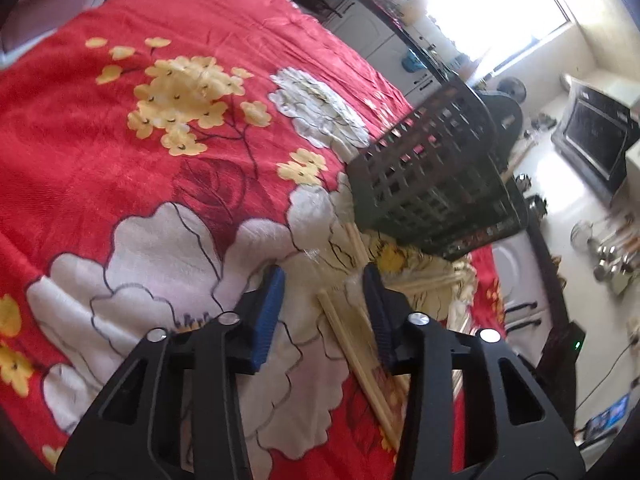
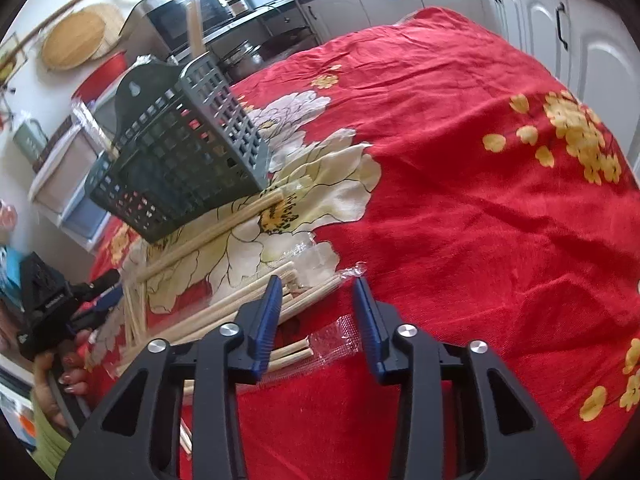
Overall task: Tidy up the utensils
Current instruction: 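Close the left tool on a chopstick while the right tool grasps another chopstick, then lift both held chopsticks and carry them above the green caddy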
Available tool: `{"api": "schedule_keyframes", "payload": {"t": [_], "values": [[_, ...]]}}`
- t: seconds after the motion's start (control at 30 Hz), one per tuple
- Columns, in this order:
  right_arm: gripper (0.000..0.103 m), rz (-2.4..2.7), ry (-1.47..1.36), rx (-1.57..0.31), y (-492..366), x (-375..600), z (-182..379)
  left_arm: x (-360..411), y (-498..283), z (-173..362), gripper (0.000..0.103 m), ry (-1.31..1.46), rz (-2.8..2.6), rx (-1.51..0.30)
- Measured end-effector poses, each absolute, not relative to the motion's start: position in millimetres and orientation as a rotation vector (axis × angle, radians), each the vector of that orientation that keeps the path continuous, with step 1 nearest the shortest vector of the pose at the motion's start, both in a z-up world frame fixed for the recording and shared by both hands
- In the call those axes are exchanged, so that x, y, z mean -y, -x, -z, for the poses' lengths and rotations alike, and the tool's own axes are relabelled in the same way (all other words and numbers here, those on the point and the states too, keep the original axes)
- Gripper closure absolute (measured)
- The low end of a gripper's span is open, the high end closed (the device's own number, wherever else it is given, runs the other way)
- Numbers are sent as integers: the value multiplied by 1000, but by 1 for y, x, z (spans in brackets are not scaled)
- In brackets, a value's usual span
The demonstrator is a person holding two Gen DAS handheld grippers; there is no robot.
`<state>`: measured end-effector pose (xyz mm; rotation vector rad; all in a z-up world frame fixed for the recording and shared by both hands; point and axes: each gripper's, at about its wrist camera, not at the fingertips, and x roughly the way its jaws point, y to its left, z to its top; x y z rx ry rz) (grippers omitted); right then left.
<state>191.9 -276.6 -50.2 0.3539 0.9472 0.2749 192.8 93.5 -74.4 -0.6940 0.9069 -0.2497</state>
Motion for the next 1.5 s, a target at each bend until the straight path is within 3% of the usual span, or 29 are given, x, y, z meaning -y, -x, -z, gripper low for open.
{"api": "schedule_keyframes", "payload": {"t": [0.17, 0.33, 0.47, 0.57, 0.67, 1.13, 1.5], "values": [[74, -273, -404, -960, -196, 282, 53, -102, -201, 82, 85, 768, 246, -919], [75, -268, -409, -964, -198, 282, 53, -100, -206, 81, 85, 744, 239, -920], [82, -264, -417, -968, -200, 283, 54, -94, -210, 78, 85, 711, 240, -922], [91, -260, -424, -970, -202, 283, 55, -93, -213, 78, 90, 697, 238, -923], [93, -262, -428, -969, -203, 284, 56, -93, -214, 81, 95, 700, 237, -926], [95, -283, -403, -884, -195, 281, 36, -110, -205, 78, 101, 734, 244, -896], [96, -342, -300, -792, -191, 255, 3, -119, -180, 43, 101, 663, 201, -767]]}}
